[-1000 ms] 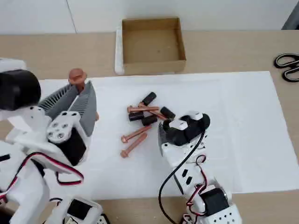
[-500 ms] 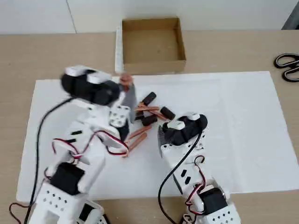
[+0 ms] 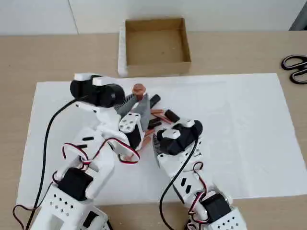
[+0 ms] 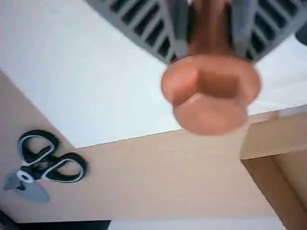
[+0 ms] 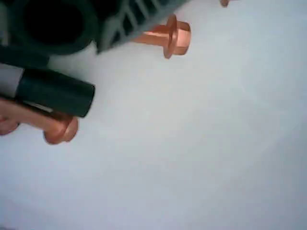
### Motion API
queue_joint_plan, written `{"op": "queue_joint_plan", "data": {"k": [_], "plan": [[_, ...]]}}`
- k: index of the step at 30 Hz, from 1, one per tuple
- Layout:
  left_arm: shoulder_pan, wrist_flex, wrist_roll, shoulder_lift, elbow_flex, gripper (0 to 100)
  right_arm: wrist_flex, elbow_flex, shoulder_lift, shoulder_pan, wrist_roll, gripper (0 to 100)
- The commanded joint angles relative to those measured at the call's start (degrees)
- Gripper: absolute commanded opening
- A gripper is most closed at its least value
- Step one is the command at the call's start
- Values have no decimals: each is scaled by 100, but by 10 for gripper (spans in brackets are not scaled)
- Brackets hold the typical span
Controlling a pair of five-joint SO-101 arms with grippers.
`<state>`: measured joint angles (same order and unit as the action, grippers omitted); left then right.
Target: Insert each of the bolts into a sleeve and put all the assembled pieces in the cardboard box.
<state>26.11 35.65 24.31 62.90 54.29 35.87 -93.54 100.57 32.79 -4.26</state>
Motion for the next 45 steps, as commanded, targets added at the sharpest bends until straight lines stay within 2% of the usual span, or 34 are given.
{"op": "queue_joint_plan", "data": {"k": [1, 7, 11, 15, 20, 27, 32, 45], "plan": [[149, -79, 316, 149, -31, 6, -145, 62, 40, 31, -70, 3], [193, -255, 308, 141, 303, 6, -145, 70, 40, 40, -404, 3], [193, -695, 290, 149, 620, 6, -145, 70, 40, 40, -413, 3], [202, -756, 70, 149, 690, 6, -127, 70, 40, 57, -422, 3], [360, -738, 9, 141, 716, 6, -110, 70, 40, 400, -396, 3], [387, -730, 0, 141, 892, 6, -119, 53, 40, 426, -396, 3], [510, -519, -378, 149, 919, 6, -127, 53, 40, 426, -396, 3], [536, -264, -378, 149, 927, 6, -127, 53, 40, 426, -396, 3]]}}
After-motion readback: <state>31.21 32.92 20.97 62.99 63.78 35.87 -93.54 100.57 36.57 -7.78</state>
